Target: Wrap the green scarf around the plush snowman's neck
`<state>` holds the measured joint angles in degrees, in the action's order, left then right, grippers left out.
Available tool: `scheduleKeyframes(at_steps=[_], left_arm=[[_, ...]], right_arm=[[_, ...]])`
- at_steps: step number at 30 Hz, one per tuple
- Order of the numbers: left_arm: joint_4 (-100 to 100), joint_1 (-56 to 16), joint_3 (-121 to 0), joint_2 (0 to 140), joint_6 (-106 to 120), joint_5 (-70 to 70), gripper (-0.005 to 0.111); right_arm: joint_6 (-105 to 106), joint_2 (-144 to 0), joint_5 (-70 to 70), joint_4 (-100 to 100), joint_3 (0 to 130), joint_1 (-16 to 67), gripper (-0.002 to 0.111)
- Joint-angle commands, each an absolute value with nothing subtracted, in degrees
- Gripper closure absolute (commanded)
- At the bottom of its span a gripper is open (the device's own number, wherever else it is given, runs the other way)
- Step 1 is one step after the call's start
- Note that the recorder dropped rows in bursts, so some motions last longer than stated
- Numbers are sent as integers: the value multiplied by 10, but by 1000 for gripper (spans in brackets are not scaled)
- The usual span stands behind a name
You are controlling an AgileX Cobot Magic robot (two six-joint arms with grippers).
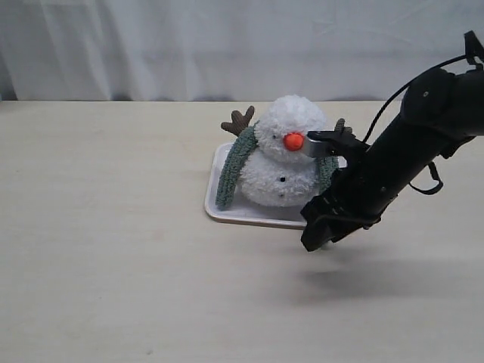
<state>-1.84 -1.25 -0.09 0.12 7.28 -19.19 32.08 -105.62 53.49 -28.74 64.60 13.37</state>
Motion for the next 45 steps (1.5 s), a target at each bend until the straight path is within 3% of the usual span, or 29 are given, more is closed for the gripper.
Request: scheduleKeyframes(at_steps=[1,6,10,14,19,27,35,41,45], left_arm=[[-22,-14,0,0,73,-186,107],[-22,-14,0,0,73,-186,107],[-22,-14,0,0,73,-186,107],[-22,-14,0,0,73,-186,107],[-22,-14,0,0,73,-186,107],[-22,-14,0,0,73,-186,107],[-22,-14,0,0,73,-186,107],[-22,-14,0,0,73,-186,107],[-22,-14,0,0,73,-186,107]], right_arm=[[317,-1029,571,-295,646,135,57],[309,-994,584,-349,646,139,57],[309,-971,558,-331,646,200,61],[243,-961,454,-290,646,291,60],[125,-974,297,-222,646,369,49],[36,-1044,142,-181,651,402,46],[-108,-1097,210,97,746,423,54],[-381,-1133,451,478,840,495,54],[-452,-1144,466,449,864,520,54]])
